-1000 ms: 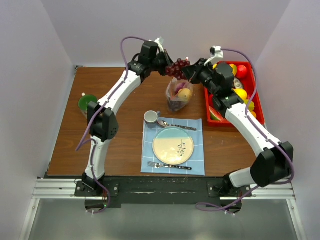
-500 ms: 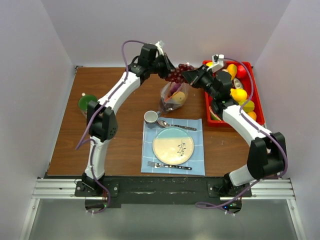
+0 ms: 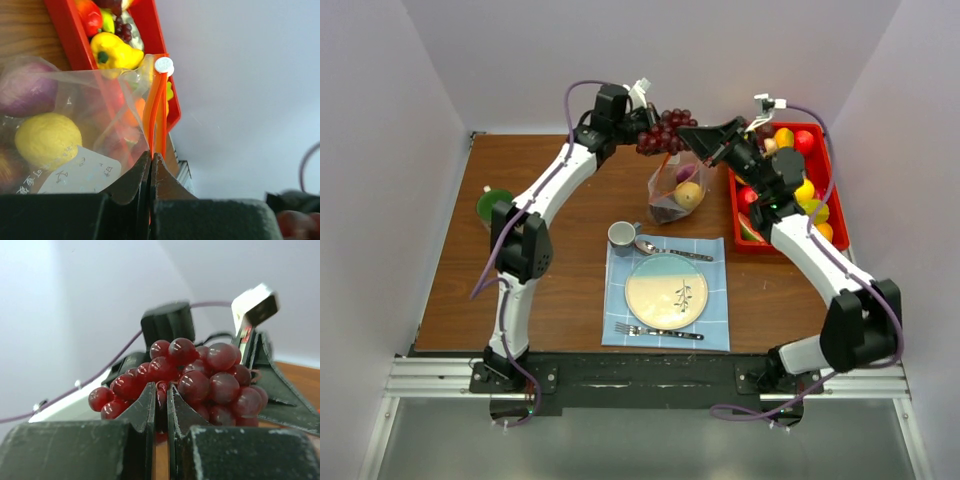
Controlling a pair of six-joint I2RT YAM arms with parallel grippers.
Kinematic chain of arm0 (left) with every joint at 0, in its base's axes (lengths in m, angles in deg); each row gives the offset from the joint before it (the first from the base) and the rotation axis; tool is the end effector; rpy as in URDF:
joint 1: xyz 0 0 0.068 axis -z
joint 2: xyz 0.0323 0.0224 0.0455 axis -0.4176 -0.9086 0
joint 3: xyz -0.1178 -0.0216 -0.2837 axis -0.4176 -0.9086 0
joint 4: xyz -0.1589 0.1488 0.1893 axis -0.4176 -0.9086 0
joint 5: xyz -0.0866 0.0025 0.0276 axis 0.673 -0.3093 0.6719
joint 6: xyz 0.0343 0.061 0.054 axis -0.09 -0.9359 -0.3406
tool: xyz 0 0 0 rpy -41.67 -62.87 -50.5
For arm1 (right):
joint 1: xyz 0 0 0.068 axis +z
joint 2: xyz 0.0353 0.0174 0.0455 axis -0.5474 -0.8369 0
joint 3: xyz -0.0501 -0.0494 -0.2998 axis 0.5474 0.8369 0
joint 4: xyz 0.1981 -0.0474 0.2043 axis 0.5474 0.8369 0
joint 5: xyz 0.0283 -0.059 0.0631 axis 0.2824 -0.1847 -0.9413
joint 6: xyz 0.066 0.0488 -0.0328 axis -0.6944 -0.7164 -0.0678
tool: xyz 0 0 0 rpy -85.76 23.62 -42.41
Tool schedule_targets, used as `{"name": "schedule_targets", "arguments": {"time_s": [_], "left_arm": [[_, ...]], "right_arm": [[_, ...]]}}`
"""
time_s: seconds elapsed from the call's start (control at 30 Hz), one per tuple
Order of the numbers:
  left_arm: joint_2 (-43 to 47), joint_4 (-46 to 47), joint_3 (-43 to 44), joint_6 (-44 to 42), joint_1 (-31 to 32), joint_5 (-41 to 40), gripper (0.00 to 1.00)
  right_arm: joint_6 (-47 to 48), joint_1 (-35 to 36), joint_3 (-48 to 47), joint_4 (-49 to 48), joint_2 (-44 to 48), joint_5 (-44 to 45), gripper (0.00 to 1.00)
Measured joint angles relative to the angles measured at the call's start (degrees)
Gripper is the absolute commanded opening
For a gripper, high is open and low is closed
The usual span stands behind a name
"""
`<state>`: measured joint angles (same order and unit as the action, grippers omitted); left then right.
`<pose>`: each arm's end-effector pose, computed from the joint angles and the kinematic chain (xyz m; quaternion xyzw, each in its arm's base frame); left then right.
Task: Place the food in the zip-top bag and seal the zipper
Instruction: Place the fake fruit in the zipper food storage bag.
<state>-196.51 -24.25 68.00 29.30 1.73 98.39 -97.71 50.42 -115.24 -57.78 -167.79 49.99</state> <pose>0.5172 -0.3082 0.3531 -0.0227 0.8012 -0.5446 0.2469 0.3515 0.1482 0.4421 -0.0481 0.5588 0.5664 0.6039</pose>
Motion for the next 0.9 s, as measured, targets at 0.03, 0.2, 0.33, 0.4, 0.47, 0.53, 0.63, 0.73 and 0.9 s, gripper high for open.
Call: {"name": "schedule_targets", "arguments": {"time_s": [0.03,0.2,0.33,0.4,0.47,0.53,0.63,0.73,0.9], "left_arm": [[0.00,-0.02,0.20,0.00,-0.35,1.66,0.00],[-0.11,-0.07,0.72,-0.66,-2.01,7.58,0.00],[-0.59,-0.96,0.70,-2.19,-3.32,8.37,0.00],[-0.83,-1.40,0.70,-2.64,-3.89,8.63,0.00],[-0.87,-1.66,0.70,-3.17,-4.04,9.01,0.00],[-0.87,-1.57,0.70,-3.50,-3.93,9.60,0.00],[-0.87,-1.53,0.70,-3.56,-3.89,10.29,0.00],[-0.87,-1.20,0.70,-3.56,-3.89,10.84,0.00],[-0.85,-0.74,0.70,-3.54,-3.78,11.89,0.00]], "right_arm": [[-1.36,0.00,0.31,-2.82,-1.68,-1.88,0.00],[-9.53,0.00,0.28,-18.03,-13.46,-10.25,0.00],[-18.71,-0.48,-0.31,-28.24,-22.03,-13.75,0.00],[-20.46,-0.85,0.46,-29.92,-23.32,-14.38,0.00],[-20.85,-1.18,2.40,-30.88,-23.34,-14.78,0.00],[-20.65,-1.20,3.96,-31.71,-23.23,-14.93,0.00],[-19.98,-1.18,4.83,-31.93,-23.23,-15.43,0.00],[-18.51,-1.18,4.96,-31.89,-23.23,-16.09,0.00],[-12.94,-1.16,8.28,-27.41,-21.09,-16.04,0.00]]}}
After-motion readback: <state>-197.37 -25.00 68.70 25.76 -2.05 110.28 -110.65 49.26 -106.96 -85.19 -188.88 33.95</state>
